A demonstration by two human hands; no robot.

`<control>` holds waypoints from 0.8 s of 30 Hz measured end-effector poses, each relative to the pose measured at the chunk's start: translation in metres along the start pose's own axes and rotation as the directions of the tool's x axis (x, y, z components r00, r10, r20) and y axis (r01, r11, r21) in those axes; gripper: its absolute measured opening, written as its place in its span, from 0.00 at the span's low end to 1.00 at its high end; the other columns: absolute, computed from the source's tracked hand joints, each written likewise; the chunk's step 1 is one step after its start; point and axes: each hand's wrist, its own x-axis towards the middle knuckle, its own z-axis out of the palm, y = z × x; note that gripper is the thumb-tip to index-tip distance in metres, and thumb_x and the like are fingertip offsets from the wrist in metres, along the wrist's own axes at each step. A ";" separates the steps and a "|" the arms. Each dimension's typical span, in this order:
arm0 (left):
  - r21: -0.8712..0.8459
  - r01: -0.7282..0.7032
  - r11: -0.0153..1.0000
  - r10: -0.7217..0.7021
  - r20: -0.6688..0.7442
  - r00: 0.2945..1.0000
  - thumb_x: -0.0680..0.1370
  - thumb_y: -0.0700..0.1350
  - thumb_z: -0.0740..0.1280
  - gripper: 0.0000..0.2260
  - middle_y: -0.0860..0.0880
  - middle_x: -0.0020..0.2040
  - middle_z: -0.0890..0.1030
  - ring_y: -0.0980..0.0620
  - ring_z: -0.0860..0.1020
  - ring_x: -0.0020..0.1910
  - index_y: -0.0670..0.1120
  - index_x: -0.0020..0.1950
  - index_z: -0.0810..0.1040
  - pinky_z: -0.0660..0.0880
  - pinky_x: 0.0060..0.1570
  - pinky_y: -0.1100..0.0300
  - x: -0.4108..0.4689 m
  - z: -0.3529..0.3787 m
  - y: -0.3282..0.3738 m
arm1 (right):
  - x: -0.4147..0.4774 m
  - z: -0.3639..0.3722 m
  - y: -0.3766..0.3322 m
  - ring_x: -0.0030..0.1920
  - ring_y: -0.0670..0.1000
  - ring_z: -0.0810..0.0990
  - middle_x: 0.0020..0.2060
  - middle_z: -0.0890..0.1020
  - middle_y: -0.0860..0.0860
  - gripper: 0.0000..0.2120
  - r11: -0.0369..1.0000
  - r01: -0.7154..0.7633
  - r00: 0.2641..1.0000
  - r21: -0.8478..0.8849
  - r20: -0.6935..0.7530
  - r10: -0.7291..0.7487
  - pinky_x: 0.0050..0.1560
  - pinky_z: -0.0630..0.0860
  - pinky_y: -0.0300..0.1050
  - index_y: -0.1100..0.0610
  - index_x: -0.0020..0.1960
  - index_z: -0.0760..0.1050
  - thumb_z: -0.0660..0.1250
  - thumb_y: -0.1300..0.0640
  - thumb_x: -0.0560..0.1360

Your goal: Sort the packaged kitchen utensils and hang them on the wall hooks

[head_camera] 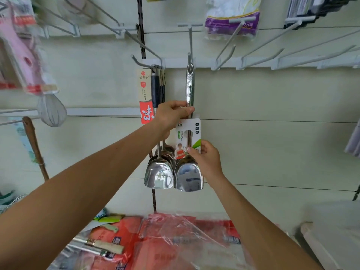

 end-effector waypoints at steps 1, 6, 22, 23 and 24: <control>0.007 0.000 1.000 0.000 0.007 1.000 0.73 0.43 0.75 0.17 0.48 0.45 0.82 0.54 0.83 0.41 0.43 0.61 0.78 0.79 0.37 0.63 -0.004 -0.003 0.000 | -0.004 0.000 0.001 0.47 0.41 0.82 0.47 0.84 0.46 0.10 1.000 0.013 0.998 -0.013 -0.063 -0.014 0.51 0.80 0.40 0.54 0.53 0.78 0.74 0.58 0.73; 0.170 -0.094 0.981 0.101 -0.033 0.994 0.74 0.49 0.73 0.18 0.52 0.51 0.83 0.55 0.80 0.52 0.47 0.62 0.79 0.78 0.54 0.57 -0.035 -0.038 -0.003 | -0.035 0.011 -0.014 0.47 0.38 0.77 0.49 0.77 0.43 0.08 0.921 0.287 0.909 -0.264 -0.228 -0.349 0.45 0.70 0.25 0.53 0.54 0.77 0.72 0.54 0.76; 0.935 0.203 0.291 0.250 -0.279 0.927 0.78 0.66 0.59 0.30 0.45 0.74 0.68 0.45 0.64 0.73 0.50 0.74 0.69 0.61 0.72 0.49 -0.313 -0.427 -0.026 | -0.213 0.316 -0.107 0.75 0.52 0.63 0.75 0.66 0.52 0.27 0.754 0.630 0.668 -0.184 0.623 -0.407 0.75 0.60 0.50 0.54 0.75 0.66 0.57 0.41 0.81; 0.937 0.244 0.249 0.233 -0.303 0.924 0.78 0.67 0.58 0.31 0.45 0.74 0.68 0.44 0.64 0.73 0.49 0.74 0.69 0.61 0.73 0.49 -0.338 -0.449 -0.027 | -0.233 0.340 -0.111 0.75 0.52 0.63 0.76 0.66 0.52 0.28 0.749 0.643 0.642 -0.161 0.646 -0.413 0.75 0.60 0.51 0.54 0.76 0.65 0.57 0.40 0.81; 0.935 0.285 0.210 0.220 -0.330 0.918 0.77 0.67 0.57 0.31 0.44 0.74 0.68 0.44 0.64 0.73 0.49 0.74 0.69 0.61 0.73 0.49 -0.363 -0.471 -0.028 | -0.252 0.363 -0.116 0.75 0.51 0.64 0.76 0.65 0.51 0.29 0.735 0.662 0.615 -0.148 0.668 -0.419 0.75 0.59 0.51 0.53 0.76 0.65 0.56 0.39 0.81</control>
